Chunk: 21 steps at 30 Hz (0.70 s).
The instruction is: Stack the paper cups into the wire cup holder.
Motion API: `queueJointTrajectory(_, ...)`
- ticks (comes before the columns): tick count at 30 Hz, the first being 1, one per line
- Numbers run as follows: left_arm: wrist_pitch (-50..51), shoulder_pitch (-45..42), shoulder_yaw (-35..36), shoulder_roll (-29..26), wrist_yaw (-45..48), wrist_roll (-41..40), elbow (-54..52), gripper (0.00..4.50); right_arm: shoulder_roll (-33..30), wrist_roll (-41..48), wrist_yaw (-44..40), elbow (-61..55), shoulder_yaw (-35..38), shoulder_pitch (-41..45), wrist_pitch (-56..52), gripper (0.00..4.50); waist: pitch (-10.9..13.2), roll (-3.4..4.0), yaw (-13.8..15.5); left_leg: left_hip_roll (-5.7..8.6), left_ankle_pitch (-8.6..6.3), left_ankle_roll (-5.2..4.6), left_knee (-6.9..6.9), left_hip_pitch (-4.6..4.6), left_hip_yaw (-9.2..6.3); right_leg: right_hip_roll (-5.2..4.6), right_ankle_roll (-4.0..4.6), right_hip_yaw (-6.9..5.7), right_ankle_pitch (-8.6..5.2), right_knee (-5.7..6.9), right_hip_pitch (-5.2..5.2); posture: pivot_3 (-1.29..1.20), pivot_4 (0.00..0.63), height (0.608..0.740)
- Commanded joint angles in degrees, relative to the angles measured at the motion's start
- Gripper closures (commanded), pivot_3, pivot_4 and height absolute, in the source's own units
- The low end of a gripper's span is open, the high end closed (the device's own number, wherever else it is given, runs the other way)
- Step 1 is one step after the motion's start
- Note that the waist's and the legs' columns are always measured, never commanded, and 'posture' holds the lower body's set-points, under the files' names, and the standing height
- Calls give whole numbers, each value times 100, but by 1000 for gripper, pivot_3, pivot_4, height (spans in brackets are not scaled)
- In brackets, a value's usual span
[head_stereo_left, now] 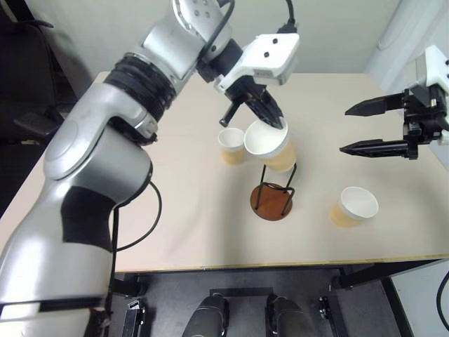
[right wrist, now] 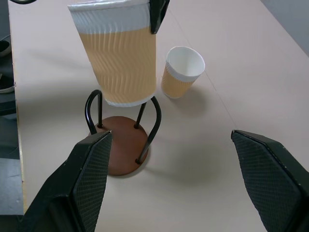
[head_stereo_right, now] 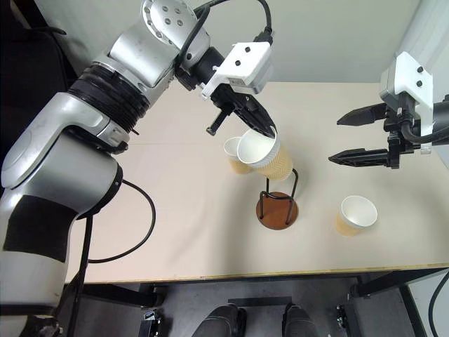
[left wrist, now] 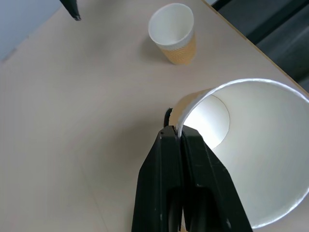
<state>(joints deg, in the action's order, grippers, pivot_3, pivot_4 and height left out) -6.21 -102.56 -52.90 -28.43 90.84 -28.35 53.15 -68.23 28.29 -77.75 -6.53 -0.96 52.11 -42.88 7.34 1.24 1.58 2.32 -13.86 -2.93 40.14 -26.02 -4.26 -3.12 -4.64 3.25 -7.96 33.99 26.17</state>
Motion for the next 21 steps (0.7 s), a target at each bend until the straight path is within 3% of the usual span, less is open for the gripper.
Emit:
queueJointTrajectory(1, -153, -69, -121, -55, 166, -52, -234, 4478, -107, -1, -20, -53, 211, 12, 72, 484, 0, 1, 3, -3, 0, -1, 2, -1, -2, -4, -2, 4, 1, 0, -1, 0, 150, 740)
queueJointTrajectory(21, -496, -22, -269, 213, 166, 171, -44, 4478, -135, 49, 14, -148, 298, -141, 38, 484, 0, 3, 11, -2, 15, 25, 0, -1, 3, -4, -19, 1, 9, -5, -4, 0, 150, 740)
